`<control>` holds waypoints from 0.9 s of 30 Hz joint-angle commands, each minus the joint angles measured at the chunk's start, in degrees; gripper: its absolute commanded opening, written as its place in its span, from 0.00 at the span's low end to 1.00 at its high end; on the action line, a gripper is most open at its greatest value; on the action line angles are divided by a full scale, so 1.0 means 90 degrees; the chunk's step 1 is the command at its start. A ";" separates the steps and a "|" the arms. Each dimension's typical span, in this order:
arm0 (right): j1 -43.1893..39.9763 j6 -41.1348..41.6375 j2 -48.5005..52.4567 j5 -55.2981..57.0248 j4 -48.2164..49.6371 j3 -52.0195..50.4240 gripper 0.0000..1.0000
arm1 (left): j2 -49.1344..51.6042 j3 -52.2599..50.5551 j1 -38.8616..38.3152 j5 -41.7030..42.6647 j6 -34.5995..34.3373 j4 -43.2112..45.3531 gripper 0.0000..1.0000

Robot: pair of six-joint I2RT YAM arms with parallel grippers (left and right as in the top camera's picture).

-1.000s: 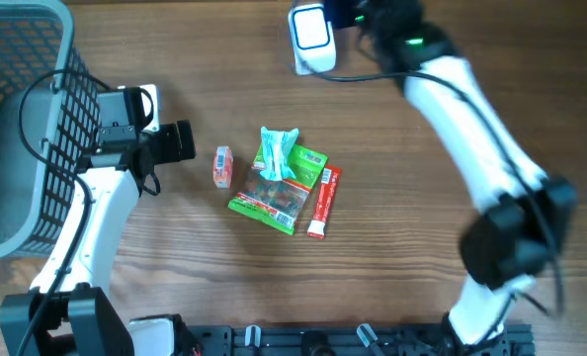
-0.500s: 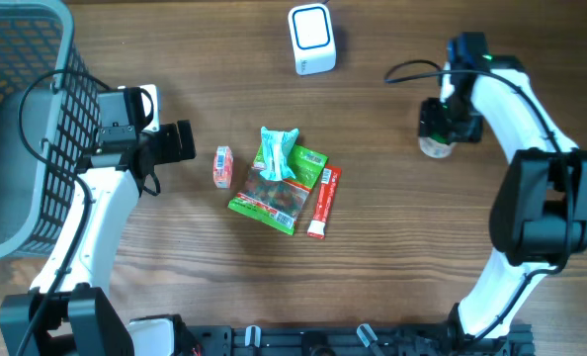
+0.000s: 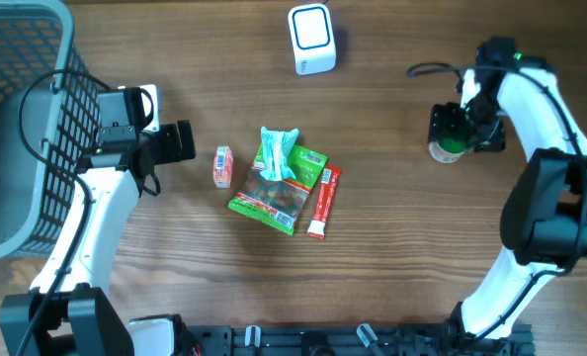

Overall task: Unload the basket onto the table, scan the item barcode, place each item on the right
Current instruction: 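Lower jar to the table right side and release it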

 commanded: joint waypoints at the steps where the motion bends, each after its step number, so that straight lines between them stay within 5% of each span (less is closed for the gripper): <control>1: 0.0063 -0.0197 -0.0590 0.0041 -0.0542 0.1105 0.94 | -0.0092 0.0100 0.0034 -0.0036 0.0032 0.0022 1.00; 10: 0.0129 -0.0199 -0.0869 -0.0100 -0.0619 0.0954 0.96 | -0.0092 0.0100 0.0034 -0.0039 0.0032 0.0022 1.00; 14: 0.0102 -0.0189 -0.0867 0.0573 -0.0046 0.0335 1.00 | -0.0092 0.0100 0.0034 -0.0036 0.0032 0.0022 1.00; 21: 0.0104 -0.0199 -0.0867 -0.0027 0.1326 -0.0974 0.98 | -0.0092 0.0102 0.0034 -0.0036 0.0032 0.0022 1.00; 27: 0.0102 -0.0177 -0.0869 0.0097 0.1530 -0.1370 0.71 | -0.0092 0.0100 0.0034 -0.0036 0.0032 0.0022 1.00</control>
